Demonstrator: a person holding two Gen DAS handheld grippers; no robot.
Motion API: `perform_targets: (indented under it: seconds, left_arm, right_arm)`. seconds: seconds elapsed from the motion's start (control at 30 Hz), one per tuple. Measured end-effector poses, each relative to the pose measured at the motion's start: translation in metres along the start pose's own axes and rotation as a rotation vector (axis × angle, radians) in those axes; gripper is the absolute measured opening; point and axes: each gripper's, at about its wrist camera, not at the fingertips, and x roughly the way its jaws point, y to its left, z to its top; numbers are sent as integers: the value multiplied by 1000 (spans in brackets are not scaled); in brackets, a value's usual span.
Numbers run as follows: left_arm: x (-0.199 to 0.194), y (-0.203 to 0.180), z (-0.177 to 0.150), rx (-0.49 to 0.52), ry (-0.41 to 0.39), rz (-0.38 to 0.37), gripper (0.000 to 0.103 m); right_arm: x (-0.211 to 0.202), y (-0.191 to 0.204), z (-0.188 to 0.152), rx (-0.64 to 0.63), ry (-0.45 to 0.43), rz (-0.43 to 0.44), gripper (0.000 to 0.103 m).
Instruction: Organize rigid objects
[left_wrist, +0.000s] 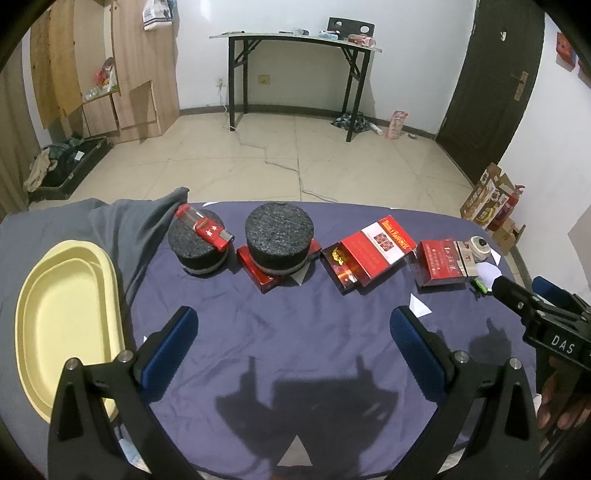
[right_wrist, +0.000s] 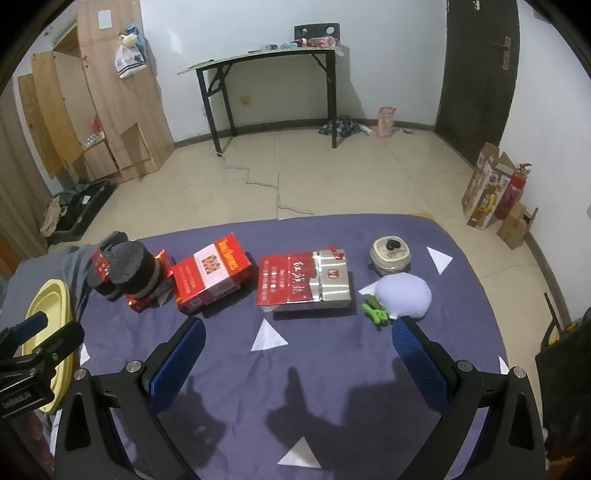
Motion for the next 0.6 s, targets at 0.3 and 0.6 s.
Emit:
perform_targets:
  seconds: [0.3,0.6]
  left_arm:
    - [-1,-2,0,15,-11,29,103]
    - [3,-1,-1,16,-1,36,103]
  right_arm:
    - [-3,1,-1,-8,-10,4,103]
    - [-3,2,0,-11,-7,6,102]
